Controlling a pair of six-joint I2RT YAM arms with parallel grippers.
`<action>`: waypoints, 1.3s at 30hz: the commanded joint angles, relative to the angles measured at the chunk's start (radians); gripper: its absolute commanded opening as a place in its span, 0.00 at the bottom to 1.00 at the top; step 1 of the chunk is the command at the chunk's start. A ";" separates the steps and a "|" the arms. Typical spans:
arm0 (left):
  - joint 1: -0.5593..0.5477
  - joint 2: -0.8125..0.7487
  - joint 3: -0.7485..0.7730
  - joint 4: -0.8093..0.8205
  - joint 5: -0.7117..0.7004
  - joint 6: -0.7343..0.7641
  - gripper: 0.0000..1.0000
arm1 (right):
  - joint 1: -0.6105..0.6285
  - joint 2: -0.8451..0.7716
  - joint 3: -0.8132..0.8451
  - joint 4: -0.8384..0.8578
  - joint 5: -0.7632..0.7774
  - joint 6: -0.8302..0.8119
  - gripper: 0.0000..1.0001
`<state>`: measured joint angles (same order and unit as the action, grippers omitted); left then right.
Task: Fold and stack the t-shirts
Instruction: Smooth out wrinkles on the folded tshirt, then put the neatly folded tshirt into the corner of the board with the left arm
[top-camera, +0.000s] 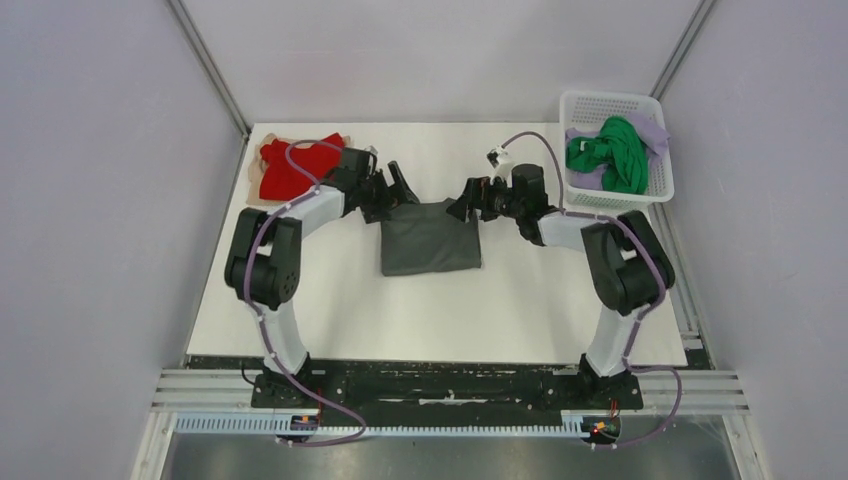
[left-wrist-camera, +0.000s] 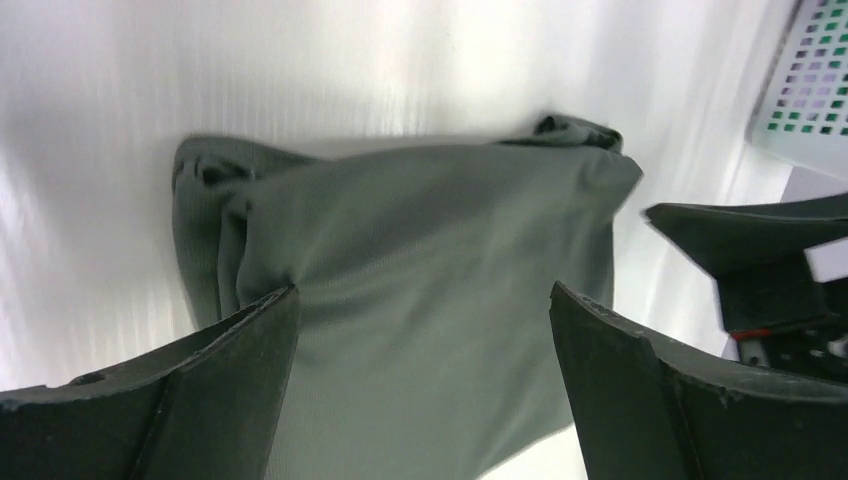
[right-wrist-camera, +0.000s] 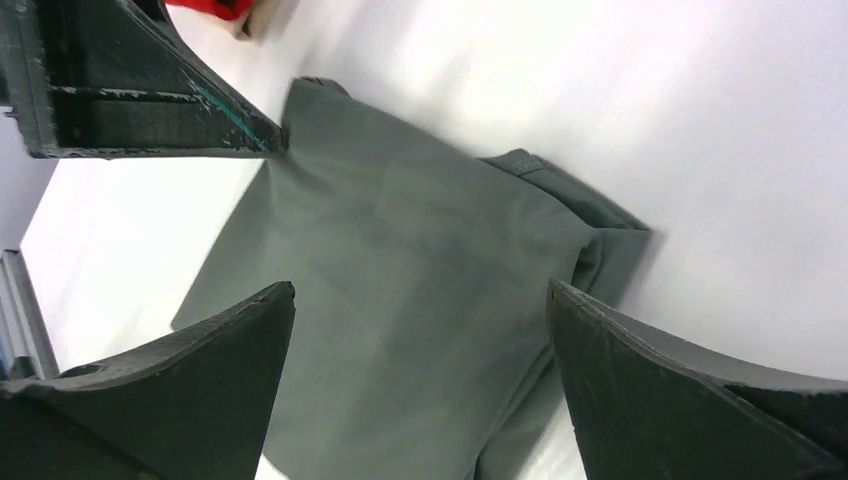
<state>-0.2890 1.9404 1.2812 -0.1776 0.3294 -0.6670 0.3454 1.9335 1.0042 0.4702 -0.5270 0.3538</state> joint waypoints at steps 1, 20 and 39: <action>-0.019 -0.203 -0.064 -0.037 -0.065 0.005 1.00 | -0.006 -0.289 -0.107 -0.012 0.121 -0.102 0.98; -0.063 -0.096 -0.089 -0.218 -0.228 0.069 1.00 | -0.046 -0.727 -0.518 0.034 0.330 -0.061 0.98; -0.297 0.243 0.335 -0.601 -0.669 0.085 0.04 | -0.082 -0.723 -0.553 0.028 0.440 -0.109 0.98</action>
<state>-0.5655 2.0975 1.5616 -0.6613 -0.1867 -0.6003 0.2714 1.2312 0.4610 0.4751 -0.1116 0.2672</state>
